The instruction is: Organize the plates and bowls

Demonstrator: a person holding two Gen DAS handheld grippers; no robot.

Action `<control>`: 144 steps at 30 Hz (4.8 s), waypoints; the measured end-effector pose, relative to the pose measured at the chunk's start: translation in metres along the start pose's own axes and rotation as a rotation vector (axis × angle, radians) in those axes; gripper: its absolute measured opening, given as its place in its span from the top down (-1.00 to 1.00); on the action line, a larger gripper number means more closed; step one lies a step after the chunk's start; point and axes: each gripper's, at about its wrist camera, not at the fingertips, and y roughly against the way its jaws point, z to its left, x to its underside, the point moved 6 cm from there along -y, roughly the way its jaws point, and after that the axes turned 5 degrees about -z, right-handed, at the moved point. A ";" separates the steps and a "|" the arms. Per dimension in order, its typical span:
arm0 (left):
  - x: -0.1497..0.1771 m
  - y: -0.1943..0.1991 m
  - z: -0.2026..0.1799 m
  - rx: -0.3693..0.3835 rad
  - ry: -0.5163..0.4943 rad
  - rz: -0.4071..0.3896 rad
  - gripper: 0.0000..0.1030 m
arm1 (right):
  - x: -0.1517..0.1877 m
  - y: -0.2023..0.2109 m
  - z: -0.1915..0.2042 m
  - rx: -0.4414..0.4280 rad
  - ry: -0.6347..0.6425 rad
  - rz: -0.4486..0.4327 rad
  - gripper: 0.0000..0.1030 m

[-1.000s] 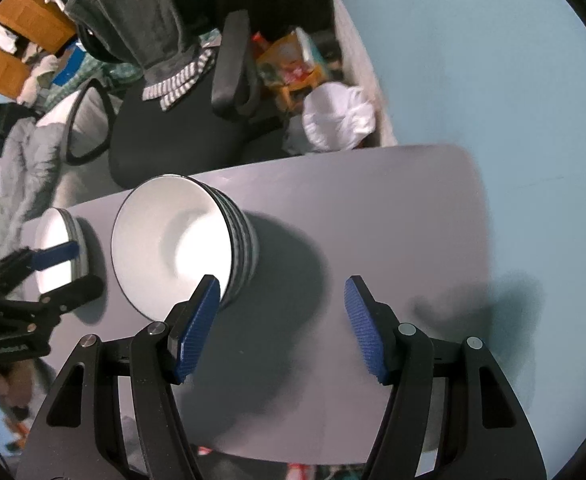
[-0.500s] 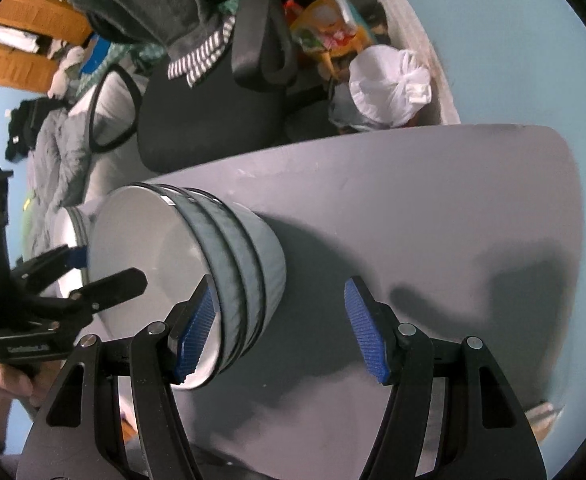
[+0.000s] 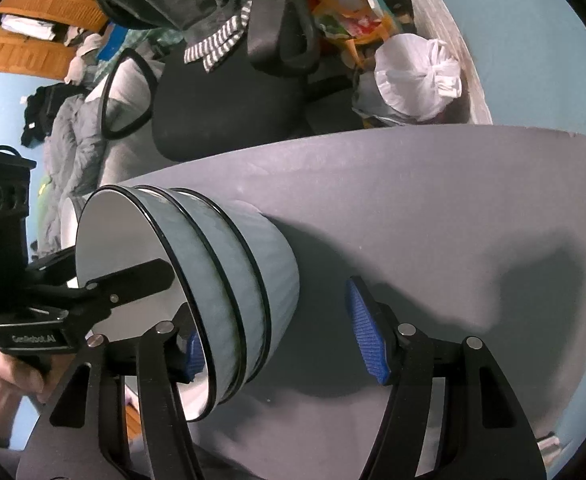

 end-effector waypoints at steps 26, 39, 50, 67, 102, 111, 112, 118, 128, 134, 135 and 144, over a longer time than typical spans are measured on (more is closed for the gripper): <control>0.005 0.011 0.001 0.061 0.039 0.031 0.41 | -0.002 -0.002 0.017 0.011 -0.002 0.071 0.37; 0.035 0.033 0.044 0.008 0.063 0.056 0.45 | 0.021 -0.026 0.051 -0.023 0.017 0.131 0.47; 0.060 0.043 0.069 0.006 0.126 0.055 0.47 | 0.037 -0.045 0.083 -0.022 0.078 0.161 0.46; 0.076 0.047 0.070 0.027 0.125 0.018 0.44 | 0.044 -0.042 0.083 -0.022 0.055 0.142 0.48; 0.079 0.153 0.161 -0.056 0.254 -0.147 0.52 | 0.031 -0.060 0.232 -0.043 0.218 0.136 0.49; 0.085 0.166 0.217 -0.076 0.315 -0.166 0.54 | 0.018 -0.088 0.269 -0.058 0.252 0.149 0.49; 0.086 0.164 0.222 -0.080 0.320 -0.166 0.54 | 0.017 -0.093 0.273 -0.058 0.252 0.152 0.49; 0.087 0.154 0.253 -0.096 0.340 -0.159 0.54 | 0.009 -0.119 0.288 -0.061 0.241 0.183 0.49; 0.081 0.153 0.264 -0.114 0.317 -0.158 0.54 | 0.003 -0.132 0.294 -0.035 0.242 0.200 0.50; 0.080 0.149 0.261 -0.115 0.264 -0.151 0.53 | 0.003 -0.133 0.292 -0.032 0.201 0.191 0.48; 0.080 0.149 0.262 -0.114 0.264 -0.152 0.52 | 0.003 -0.132 0.292 -0.030 0.196 0.185 0.47; 0.084 0.184 0.260 -0.220 0.232 -0.235 -0.42 | -0.007 -0.108 0.284 0.134 0.205 0.090 -0.28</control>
